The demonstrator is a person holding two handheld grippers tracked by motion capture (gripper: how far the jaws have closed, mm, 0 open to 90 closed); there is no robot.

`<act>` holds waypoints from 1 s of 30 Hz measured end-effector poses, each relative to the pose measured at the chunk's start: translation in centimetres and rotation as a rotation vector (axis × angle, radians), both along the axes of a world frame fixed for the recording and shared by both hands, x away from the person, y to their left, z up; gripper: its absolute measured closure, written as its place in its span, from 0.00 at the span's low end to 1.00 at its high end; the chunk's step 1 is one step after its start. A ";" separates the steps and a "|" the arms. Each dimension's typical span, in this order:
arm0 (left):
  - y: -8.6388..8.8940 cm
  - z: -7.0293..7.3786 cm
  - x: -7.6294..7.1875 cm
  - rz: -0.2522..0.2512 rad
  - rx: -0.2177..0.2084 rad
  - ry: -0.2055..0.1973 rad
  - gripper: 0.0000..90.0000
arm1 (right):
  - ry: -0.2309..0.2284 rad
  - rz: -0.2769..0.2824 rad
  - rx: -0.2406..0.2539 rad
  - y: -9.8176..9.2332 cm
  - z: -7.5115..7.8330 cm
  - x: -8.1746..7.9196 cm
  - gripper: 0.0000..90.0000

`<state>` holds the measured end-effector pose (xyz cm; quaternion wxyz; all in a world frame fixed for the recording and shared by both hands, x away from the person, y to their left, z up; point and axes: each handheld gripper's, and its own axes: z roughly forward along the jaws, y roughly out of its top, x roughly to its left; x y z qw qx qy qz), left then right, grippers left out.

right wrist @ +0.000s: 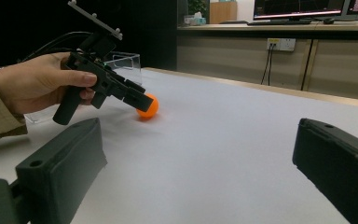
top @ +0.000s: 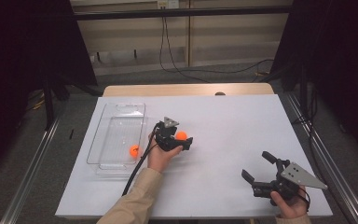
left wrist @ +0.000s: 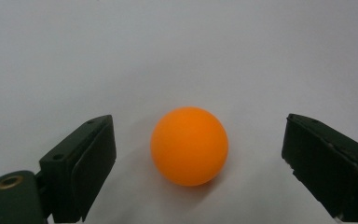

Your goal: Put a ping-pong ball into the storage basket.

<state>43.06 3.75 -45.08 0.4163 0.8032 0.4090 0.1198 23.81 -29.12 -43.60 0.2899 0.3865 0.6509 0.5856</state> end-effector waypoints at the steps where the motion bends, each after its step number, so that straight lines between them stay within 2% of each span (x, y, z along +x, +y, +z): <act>1: 0.0 0.0 0.0 0.003 -0.002 -0.001 0.11 | 0.001 0.000 0.000 0.0 0.0 0.0 0.02; 11: 0.1 -0.3 0.2 0.015 -0.002 0.014 0.13 | 0.001 0.000 0.002 0.1 0.0 0.0 0.02; 20: 0.1 -0.5 0.3 0.015 0.017 0.013 0.22 | 0.001 0.000 0.001 0.0 0.0 0.0 0.02; 30: 0.2 -0.4 0.5 0.001 0.011 0.018 0.36 | 0.001 0.001 0.001 0.0 0.0 0.0 0.02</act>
